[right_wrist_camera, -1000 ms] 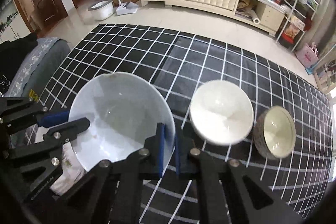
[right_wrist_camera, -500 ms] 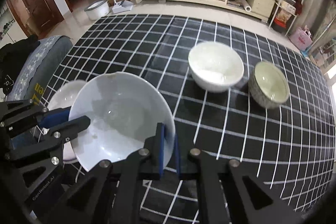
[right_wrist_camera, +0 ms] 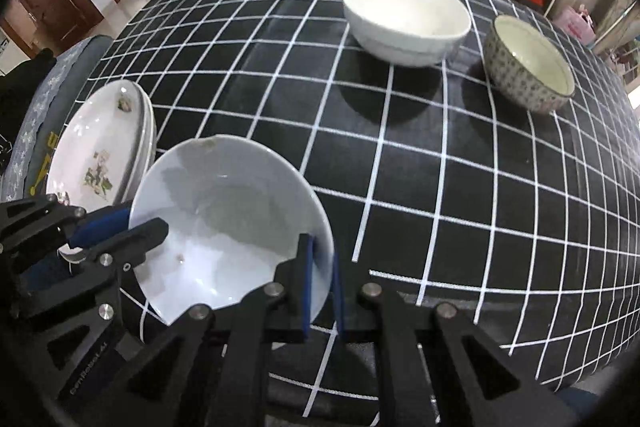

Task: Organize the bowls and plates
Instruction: 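Lower the white bowl beside the plate stack and open both tools, then move both tools to the plain cream-white bowl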

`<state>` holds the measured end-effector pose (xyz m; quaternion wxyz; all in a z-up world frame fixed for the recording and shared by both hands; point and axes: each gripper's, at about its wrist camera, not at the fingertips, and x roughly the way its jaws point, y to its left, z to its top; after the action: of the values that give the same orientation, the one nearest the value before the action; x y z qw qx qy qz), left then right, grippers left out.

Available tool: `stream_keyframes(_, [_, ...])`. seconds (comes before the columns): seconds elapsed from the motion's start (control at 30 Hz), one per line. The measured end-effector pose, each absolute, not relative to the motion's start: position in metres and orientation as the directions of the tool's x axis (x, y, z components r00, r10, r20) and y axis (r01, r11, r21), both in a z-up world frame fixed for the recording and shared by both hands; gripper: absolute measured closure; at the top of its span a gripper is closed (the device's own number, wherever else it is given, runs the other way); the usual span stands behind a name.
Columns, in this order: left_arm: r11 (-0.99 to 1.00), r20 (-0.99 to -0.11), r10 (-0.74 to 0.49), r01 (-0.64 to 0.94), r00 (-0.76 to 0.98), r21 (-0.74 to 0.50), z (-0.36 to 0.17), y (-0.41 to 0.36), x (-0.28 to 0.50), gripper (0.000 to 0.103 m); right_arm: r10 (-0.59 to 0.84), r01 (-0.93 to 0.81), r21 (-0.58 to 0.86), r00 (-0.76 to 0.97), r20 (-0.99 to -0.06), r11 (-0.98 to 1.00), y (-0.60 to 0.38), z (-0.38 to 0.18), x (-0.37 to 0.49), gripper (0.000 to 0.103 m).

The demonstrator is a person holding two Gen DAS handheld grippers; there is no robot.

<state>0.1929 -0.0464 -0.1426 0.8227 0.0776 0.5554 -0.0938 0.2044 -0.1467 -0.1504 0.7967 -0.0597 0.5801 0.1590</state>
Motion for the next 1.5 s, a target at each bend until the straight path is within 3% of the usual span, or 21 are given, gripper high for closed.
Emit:
stream_keyframes(0.57, [0.976,-0.928,-0.112,0.217,0.355,-0.034,-0.147,-0.027,0.208,0.088,0.194,-0.34,0.094,0.273,-0.942,0.936,-0.141,-0.154,0.218,0.089])
stream_keyframes(0.73, [0.98,-0.921,-0.072,0.199,0.383,0.006,-0.137,-0.023,0.204,0.077,0.152,-0.342,0.045,0.293,-0.944,0.939,-0.143,-0.153,0.214,0.064])
stream_keyframes(0.8, [0.981,-0.92,-0.07,0.193,0.385,0.006,-0.134,-0.022,0.203,0.074,0.165,-0.337,0.058,0.296,-0.941,0.94,-0.148,-0.15,0.213,0.045])
stream_keyframes(0.83, [0.981,-0.92,-0.072,0.193,0.385,0.004,-0.133,-0.022,0.202,0.073,0.167,-0.336,0.059,0.304,-0.938,0.94,-0.15,-0.147,0.212,0.044])
stream_keyframes(0.9, [0.981,-0.918,-0.066,0.194,0.391,0.012,-0.129,-0.022,0.201,0.073,0.166,-0.338,0.052,0.316,-0.934,0.94,-0.152,-0.142,0.211,0.043])
stream_keyframes(1.03, [0.98,-0.909,-0.058,0.196,0.413,0.027,-0.118,-0.023,0.199,0.063,0.181,-0.333,0.064,0.334,-0.925,0.941,-0.16,-0.127,0.211,0.042])
stream_keyframes(1.5, [0.982,-0.862,-0.077,0.189,0.501,0.021,-0.055,-0.032,0.227,0.055,0.202,-0.28,0.088,0.411,-0.889,0.956,-0.187,-0.072,0.239,0.041])
